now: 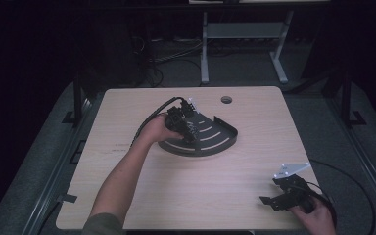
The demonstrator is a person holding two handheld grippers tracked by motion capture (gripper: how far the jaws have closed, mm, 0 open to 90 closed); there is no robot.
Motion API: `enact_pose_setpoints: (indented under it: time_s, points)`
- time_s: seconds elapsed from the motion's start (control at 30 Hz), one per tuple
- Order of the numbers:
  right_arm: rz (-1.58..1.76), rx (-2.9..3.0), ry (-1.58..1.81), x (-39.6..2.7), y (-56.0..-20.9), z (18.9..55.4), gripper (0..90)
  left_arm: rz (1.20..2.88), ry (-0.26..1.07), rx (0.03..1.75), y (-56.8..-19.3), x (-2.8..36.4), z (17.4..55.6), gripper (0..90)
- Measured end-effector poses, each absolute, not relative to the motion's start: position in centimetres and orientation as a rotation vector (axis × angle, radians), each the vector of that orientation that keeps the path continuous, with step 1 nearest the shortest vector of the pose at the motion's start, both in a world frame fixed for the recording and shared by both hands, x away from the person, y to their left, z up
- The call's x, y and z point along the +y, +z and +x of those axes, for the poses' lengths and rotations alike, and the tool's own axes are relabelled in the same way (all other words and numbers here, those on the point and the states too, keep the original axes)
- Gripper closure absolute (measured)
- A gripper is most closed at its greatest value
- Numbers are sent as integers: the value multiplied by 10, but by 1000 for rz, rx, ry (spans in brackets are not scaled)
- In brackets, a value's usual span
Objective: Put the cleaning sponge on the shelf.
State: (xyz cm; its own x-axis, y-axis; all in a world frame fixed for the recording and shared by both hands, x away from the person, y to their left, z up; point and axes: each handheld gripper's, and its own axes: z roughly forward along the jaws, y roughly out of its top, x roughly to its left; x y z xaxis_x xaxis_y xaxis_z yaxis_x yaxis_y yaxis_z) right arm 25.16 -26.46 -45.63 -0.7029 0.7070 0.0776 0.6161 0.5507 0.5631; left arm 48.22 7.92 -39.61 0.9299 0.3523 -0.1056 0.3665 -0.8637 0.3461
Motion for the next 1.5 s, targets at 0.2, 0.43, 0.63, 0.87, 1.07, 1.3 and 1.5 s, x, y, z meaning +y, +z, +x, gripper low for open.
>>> enact_pose_setpoints:
  time_s: [0.2,0.43,0.63,0.87,1.07,1.3,1.5]
  points:
    - [1120,2627,857,-264,-457,252,150,2725,-66,550,-404,79,487,336]
    - [1125,2628,854,-264,-457,252,150,2743,-88,582,-416,77,491,334]
    - [1127,2632,856,-265,-458,252,150,2747,-103,588,-423,76,493,334]
    - [1135,2624,864,-267,-457,252,150,2747,-108,600,-426,76,495,331]
    - [1127,2632,862,-266,-457,252,150,2741,-109,614,-428,76,496,326]
    - [1126,2632,862,-266,-457,252,150,2741,-111,619,-427,78,498,325]
    - [1127,2630,864,-266,-457,252,150,2738,-103,625,-425,80,498,317]
